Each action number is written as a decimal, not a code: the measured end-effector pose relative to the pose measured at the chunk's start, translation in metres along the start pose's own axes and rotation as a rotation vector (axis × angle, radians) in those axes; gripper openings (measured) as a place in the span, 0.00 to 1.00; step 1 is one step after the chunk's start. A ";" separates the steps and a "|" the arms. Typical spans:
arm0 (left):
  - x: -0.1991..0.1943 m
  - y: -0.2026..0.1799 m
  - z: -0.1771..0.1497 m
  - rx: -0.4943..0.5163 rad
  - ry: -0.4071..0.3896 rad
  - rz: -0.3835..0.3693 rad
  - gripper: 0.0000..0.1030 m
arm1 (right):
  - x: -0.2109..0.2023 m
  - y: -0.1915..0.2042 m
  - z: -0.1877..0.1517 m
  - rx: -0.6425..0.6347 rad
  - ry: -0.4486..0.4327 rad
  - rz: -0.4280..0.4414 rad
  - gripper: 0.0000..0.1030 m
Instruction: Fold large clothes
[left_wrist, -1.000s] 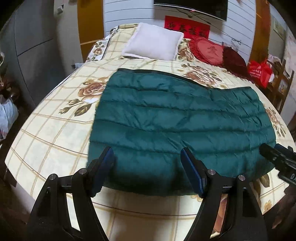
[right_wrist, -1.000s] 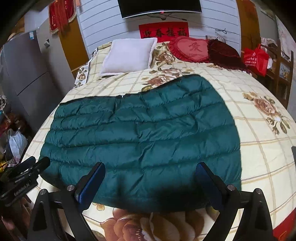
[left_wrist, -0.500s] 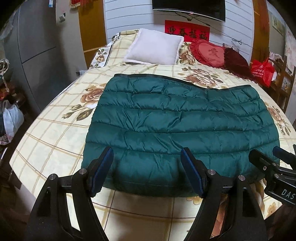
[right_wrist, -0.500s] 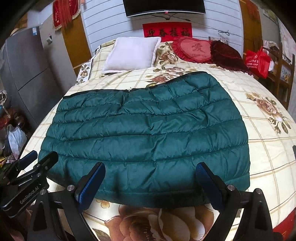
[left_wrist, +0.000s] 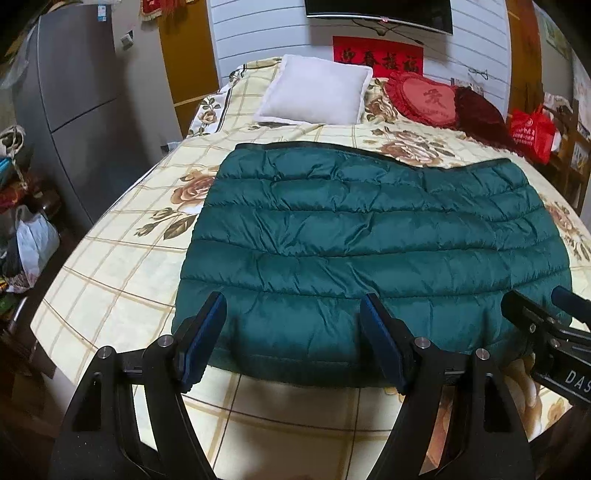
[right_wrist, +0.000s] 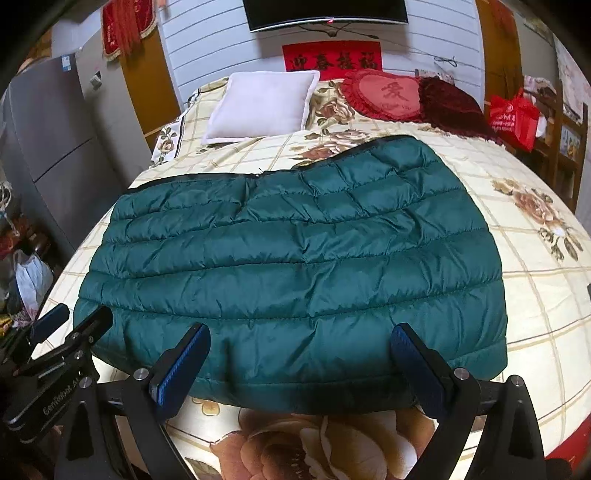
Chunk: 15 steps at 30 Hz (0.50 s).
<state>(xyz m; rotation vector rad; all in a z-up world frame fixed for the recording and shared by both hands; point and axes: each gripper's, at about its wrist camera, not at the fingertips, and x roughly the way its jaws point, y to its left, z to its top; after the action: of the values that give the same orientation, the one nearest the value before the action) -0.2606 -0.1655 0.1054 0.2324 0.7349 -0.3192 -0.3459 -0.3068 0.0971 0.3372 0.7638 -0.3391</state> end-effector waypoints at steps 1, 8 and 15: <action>0.001 0.000 -0.001 0.001 0.006 -0.003 0.73 | 0.000 0.000 0.000 -0.001 0.001 -0.001 0.94; 0.007 -0.001 -0.003 -0.017 0.038 -0.036 0.73 | 0.002 -0.001 -0.001 0.000 0.010 0.000 0.94; 0.011 0.003 -0.004 -0.039 0.052 -0.023 0.73 | 0.005 -0.003 -0.003 0.011 0.027 0.009 0.94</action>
<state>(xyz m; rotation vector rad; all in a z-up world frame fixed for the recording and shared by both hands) -0.2545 -0.1639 0.0952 0.1960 0.7950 -0.3217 -0.3454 -0.3085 0.0904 0.3555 0.7873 -0.3311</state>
